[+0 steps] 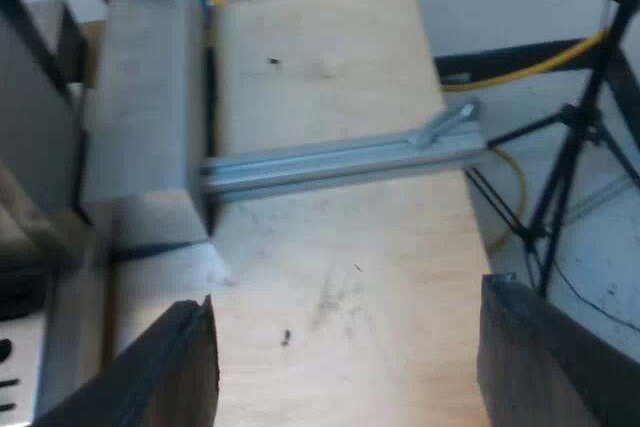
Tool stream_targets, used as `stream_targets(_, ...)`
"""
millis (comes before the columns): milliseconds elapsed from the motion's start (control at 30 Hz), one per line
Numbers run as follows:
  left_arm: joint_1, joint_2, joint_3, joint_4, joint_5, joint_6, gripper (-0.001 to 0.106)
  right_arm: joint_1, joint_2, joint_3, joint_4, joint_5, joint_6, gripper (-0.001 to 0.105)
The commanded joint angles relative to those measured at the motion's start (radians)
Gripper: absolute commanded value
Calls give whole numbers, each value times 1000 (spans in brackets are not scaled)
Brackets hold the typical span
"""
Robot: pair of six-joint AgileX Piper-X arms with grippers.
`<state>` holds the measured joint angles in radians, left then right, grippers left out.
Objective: Grind coffee beans and then tamp
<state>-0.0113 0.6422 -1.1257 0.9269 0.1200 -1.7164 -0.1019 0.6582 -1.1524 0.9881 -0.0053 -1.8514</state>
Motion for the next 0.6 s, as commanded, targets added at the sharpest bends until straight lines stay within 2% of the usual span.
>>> stream_targets(33, -11, -44, -7, -3, -39, -12, 85, -60, -20, -10, 23, -15, -35, 57)
stream_targets(200, -51, -128, 14, -3, -64, -12, 85, -32, -78, -10, 27, -87, -82, 57)
stream_targets(400, -67, -239, 85, -3, -82, -12, 85, -18, -129, -10, 55, -82, -105, 57)
stream_targets(600, -67, -388, 167, 67, -82, -6, 85, -18, -255, 6, 100, -90, -102, 57)
